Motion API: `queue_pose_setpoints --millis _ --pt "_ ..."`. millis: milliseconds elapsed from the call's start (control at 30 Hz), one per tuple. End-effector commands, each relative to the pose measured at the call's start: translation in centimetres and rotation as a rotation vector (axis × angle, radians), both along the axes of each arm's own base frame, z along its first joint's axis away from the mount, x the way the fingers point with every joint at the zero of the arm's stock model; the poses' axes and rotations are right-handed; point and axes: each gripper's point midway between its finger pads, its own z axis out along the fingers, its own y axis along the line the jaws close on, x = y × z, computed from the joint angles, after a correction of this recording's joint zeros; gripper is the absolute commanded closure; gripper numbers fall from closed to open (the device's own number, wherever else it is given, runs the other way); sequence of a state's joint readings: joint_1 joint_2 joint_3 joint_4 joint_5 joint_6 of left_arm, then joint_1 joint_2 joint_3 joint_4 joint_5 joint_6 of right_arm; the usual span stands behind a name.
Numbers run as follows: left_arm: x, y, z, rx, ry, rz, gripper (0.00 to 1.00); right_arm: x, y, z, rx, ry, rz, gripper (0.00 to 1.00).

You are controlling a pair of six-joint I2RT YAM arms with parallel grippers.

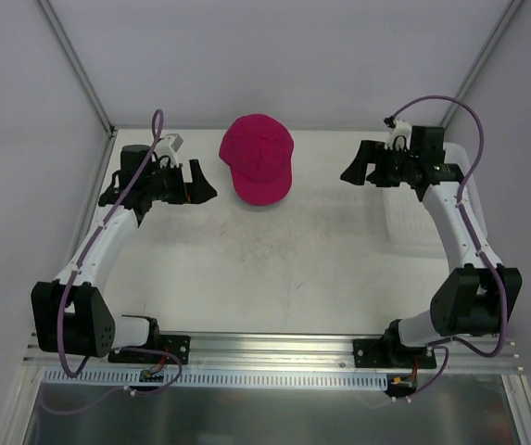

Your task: Stack the hats

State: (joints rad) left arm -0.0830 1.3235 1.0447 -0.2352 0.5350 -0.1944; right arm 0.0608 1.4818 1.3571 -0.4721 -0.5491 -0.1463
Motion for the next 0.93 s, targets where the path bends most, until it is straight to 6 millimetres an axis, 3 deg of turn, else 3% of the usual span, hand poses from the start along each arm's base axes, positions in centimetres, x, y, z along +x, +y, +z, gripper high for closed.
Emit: queue_pose_setpoints --millis 0,333,433,467,567,733,900 --pt "-1.2 1.8 1.4 0.073 -0.047 0.05 0.01 -1.2 -2.9 0.0 -0.063 -0.034 -0.053 0.01" --pt "-0.9 1.4 4.6 0.04 -0.065 0.044 0.01 -3.5 -4.9 1.2 -0.126 -0.12 -0.097 0.0" --pt "-0.6 2.5 5.3 0.088 -0.067 0.094 0.01 -4.0 -6.7 1.3 -0.186 -0.148 -0.144 0.0" --pt "-0.9 3.2 5.7 0.126 -0.079 0.116 0.01 -3.8 -9.0 1.5 -0.212 -0.149 -0.218 0.0" --pt "-1.3 4.1 5.5 0.17 -0.086 0.142 0.01 -3.7 -10.2 1.7 -0.213 -0.15 -0.256 0.0" --pt "-2.0 5.7 4.9 0.236 -0.08 0.198 0.01 -4.5 -11.0 1.1 -0.216 -0.151 -0.288 0.01" --pt "-1.7 6.5 5.8 0.267 -0.106 0.231 0.01 -5.1 -10.8 2.0 -0.213 -0.184 -0.286 0.0"
